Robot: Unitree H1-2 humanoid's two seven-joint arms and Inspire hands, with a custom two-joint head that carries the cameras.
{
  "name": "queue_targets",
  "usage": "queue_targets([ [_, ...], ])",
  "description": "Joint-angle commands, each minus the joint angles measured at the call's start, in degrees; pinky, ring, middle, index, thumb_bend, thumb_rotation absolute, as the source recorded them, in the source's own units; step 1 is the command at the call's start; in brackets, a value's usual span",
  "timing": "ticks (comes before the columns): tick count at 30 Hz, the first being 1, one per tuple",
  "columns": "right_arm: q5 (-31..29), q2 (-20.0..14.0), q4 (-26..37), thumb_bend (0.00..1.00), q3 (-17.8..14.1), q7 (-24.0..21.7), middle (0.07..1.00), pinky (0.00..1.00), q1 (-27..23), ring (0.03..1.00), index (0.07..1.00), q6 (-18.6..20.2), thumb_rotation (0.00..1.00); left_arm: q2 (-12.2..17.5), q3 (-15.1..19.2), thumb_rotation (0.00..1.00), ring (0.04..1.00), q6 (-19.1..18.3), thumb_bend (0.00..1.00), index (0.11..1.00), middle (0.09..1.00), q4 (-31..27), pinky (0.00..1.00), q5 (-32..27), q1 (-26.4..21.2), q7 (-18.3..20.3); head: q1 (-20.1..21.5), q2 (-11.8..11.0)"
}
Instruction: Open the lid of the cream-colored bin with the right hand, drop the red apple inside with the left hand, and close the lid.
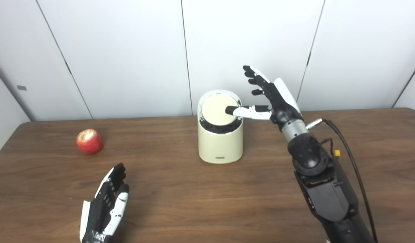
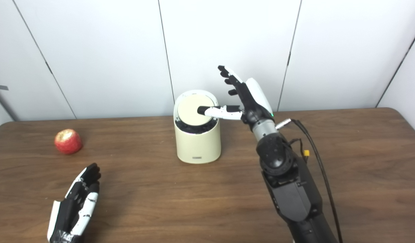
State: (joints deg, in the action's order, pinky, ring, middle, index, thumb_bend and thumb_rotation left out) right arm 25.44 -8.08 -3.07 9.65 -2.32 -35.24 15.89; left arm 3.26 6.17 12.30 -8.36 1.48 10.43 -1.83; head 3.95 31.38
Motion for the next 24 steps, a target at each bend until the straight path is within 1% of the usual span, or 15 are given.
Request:
queue_targets([
  [1,0.90,0.80,-0.18,0.84,0.63,1.25,0.920,0.75,-5.15,0.881,0.923,-2.44,0.40,-0.13,0.02,0.56,0.885,-0.09,0.35,0.896,0.888,3.07,0.89,-0.08,2.92,-0.19,0.11,0.06],
  [4,1.37,1.06,-3.55,0.85,1.61,1.96,0.917,0.78,-6.93,0.886,0.926,-4.98,0.37,0.00,0.01,0.55,0.890,0.00,0.34,0.904,0.895,3.05,0.89,-0.28,2.94,0.03,0.21,0.09],
  [6,2.26,1.17,-6.30,0.87,2.49,2.81,0.900,0.78,-8.19,0.877,0.922,-6.70,0.36,0.02,0.03,0.55,0.893,0.00,0.34,0.906,0.897,3.11,0.89,-0.28,2.92,0.03,0.21,0.09],
  [9,3.32,1.38,-10.03,0.91,3.56,4.06,0.891,0.78,-9.83,0.875,0.917,-8.60,0.35,0.02,0.10,0.53,0.891,0.11,0.34,0.904,0.895,3.37,0.89,-0.59,2.77,0.08,-0.14,0.32],
  [15,4.80,2.12,-15.90,0.93,4.51,7.00,0.884,0.79,-11.47,0.871,0.899,-11.68,0.31,0.25,0.10,0.51,0.884,0.01,0.34,0.900,0.892,3.63,0.89,-0.87,2.53,0.42,-0.04,0.44],
  [19,6.44,1.42,-18.21,0.93,5.87,8.24,0.887,0.79,-12.00,0.867,0.897,-14.29,0.28,0.31,0.23,0.51,0.887,-0.14,0.34,0.905,0.895,3.70,0.88,-1.56,2.41,0.63,-0.11,0.59],
  [22,7.55,1.00,-18.86,0.93,6.50,8.71,0.888,0.78,-12.09,0.867,0.895,-14.96,0.26,0.33,0.39,0.51,0.886,-0.16,0.35,0.901,0.893,3.77,0.88,-1.49,2.40,0.41,-0.02,0.73],
  [24,8.15,0.77,-19.06,0.93,6.70,9.04,0.887,0.78,-12.05,0.865,0.890,-15.37,0.22,0.27,0.57,0.53,0.886,-0.02,0.36,0.897,0.893,3.89,0.88,-1.93,2.37,0.39,0.06,0.74],
])
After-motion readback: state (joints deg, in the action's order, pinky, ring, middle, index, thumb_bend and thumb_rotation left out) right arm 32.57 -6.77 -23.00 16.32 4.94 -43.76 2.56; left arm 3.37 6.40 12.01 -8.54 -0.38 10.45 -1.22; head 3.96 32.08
